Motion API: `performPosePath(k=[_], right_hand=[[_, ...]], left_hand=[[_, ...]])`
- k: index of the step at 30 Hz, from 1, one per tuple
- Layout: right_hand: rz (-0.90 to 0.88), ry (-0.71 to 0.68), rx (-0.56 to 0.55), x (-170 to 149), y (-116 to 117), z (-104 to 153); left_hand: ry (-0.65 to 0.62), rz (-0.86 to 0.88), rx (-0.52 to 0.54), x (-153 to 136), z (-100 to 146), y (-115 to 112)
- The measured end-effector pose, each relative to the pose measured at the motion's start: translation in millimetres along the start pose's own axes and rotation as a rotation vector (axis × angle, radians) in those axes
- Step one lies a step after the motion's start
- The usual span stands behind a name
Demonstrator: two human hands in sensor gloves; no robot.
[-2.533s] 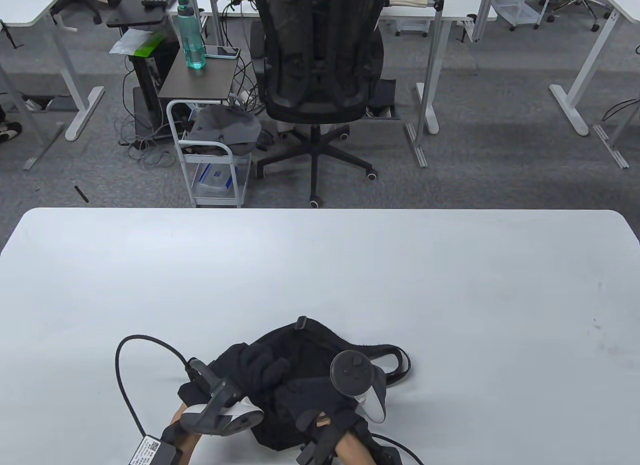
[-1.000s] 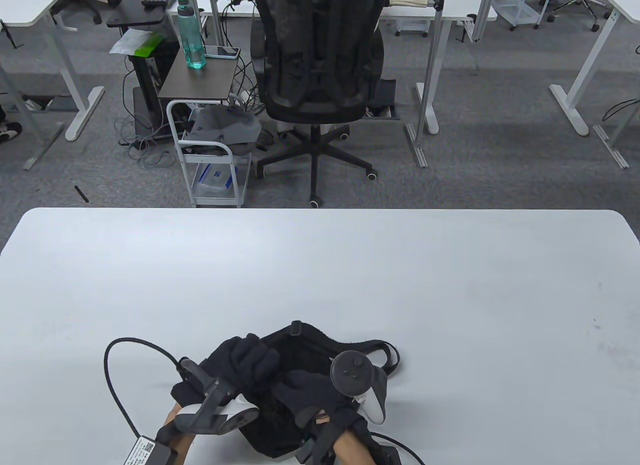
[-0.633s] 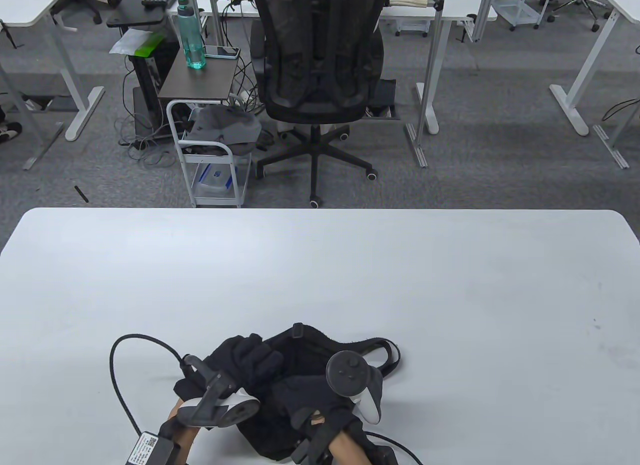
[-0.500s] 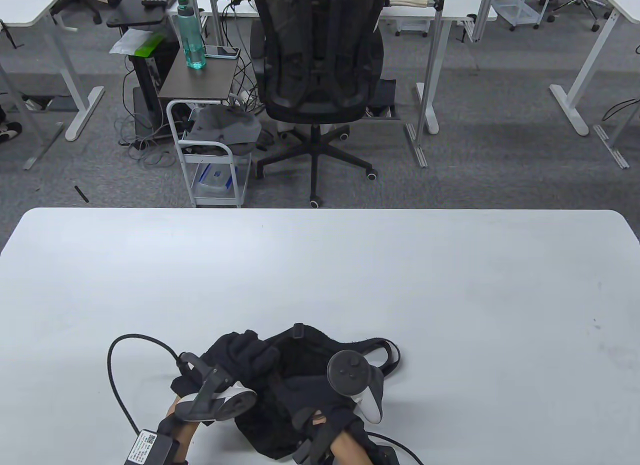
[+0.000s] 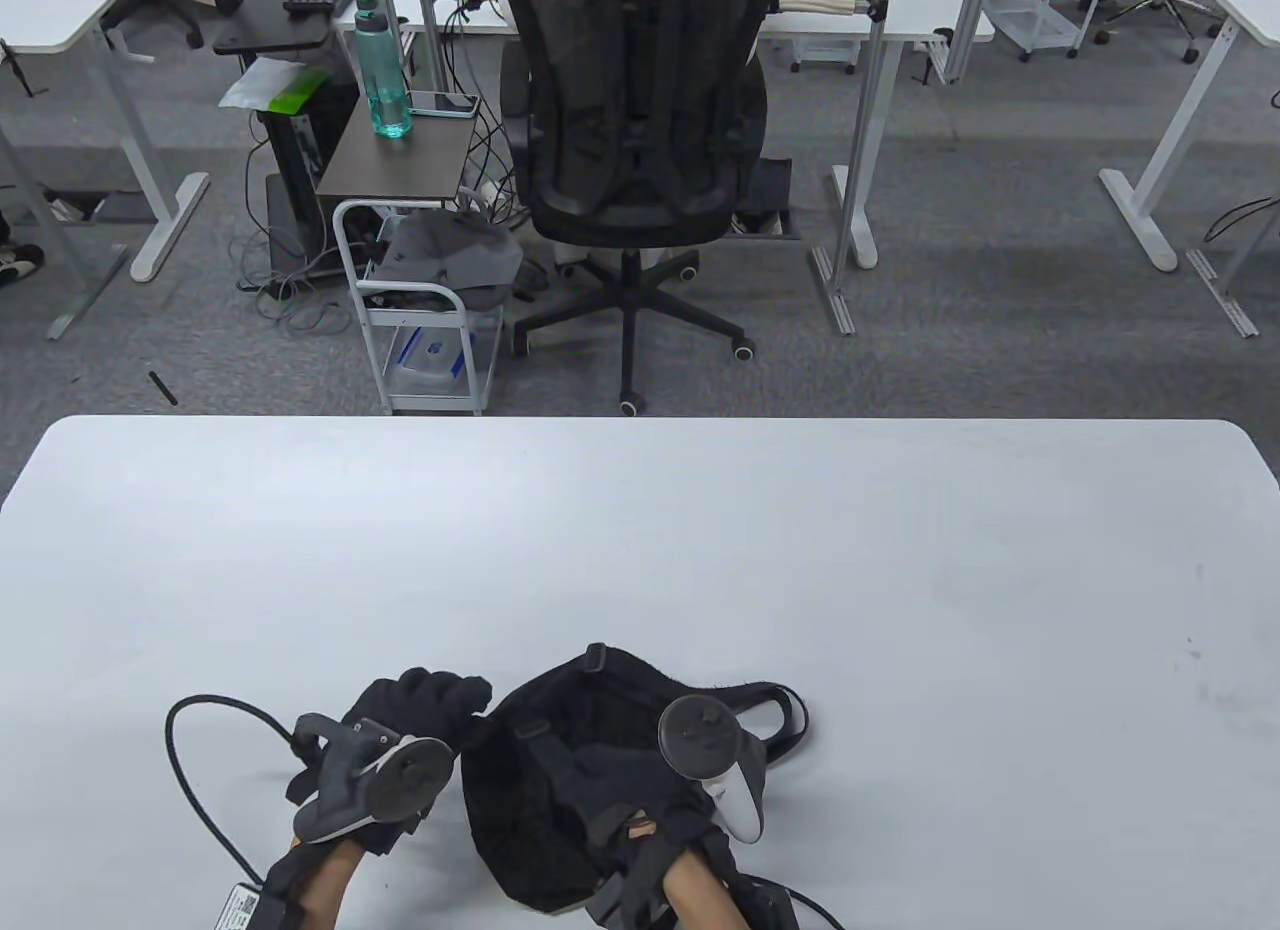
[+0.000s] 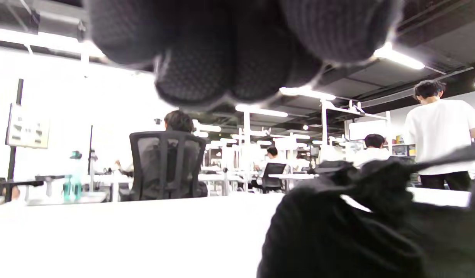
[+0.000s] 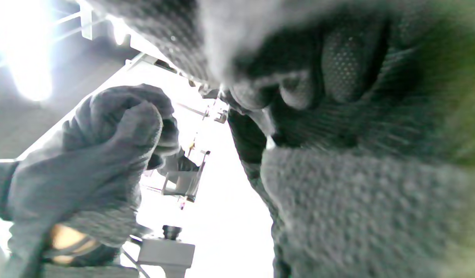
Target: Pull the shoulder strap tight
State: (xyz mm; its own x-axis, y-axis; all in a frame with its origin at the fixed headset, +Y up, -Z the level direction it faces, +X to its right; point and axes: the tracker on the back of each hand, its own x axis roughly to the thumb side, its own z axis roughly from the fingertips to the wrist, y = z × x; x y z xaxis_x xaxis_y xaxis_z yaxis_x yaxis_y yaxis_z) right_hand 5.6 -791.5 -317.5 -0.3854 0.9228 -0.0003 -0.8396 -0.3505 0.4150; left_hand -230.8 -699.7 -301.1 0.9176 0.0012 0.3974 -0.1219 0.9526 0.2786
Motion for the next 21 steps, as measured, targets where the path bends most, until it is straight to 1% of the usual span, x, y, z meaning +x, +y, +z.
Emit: performPosePath(k=[1, 2, 3, 4, 5, 6, 8, 12, 14, 17, 21], right_hand=[[0.004, 0.004, 0.009, 0, 1, 0], [0.010, 0.007, 0.018, -1, 2, -1], [0.014, 0.009, 0.022, -1, 3, -1], [0.016, 0.010, 0.025, -1, 4, -2], [0.016, 0.013, 0.029, -1, 4, -2], [0.013, 0.017, 0.036, -2, 5, -2], [0.004, 0.024, 0.050, -3, 6, -3], [0.001, 0.034, 0.058, -4, 6, -3], [0.000, 0.039, 0.054, -5, 6, -4], [-0.008, 0.045, 0.056, -7, 5, -4], [-0.024, 0.050, 0.054, -8, 4, -5]], left_hand=[[-0.003, 0.013, -0.070, 1, -2, -3], [0.008, 0.034, -0.217, 5, -5, -9], [0.012, 0.035, -0.302, 9, -7, -16], [0.010, 0.018, -0.417, 16, -8, -27], [0.003, -0.013, -0.460, 19, -9, -35], [-0.011, -0.084, -0.475, 25, -10, -44], [-0.027, -0.160, -0.441, 31, -11, -55], [-0.024, -0.179, -0.353, 38, -10, -66], [-0.026, -0.207, -0.349, 39, -11, -71], [-0.008, -0.185, -0.319, 40, -11, -79], [0.006, -0.150, -0.274, 39, -12, -80]])
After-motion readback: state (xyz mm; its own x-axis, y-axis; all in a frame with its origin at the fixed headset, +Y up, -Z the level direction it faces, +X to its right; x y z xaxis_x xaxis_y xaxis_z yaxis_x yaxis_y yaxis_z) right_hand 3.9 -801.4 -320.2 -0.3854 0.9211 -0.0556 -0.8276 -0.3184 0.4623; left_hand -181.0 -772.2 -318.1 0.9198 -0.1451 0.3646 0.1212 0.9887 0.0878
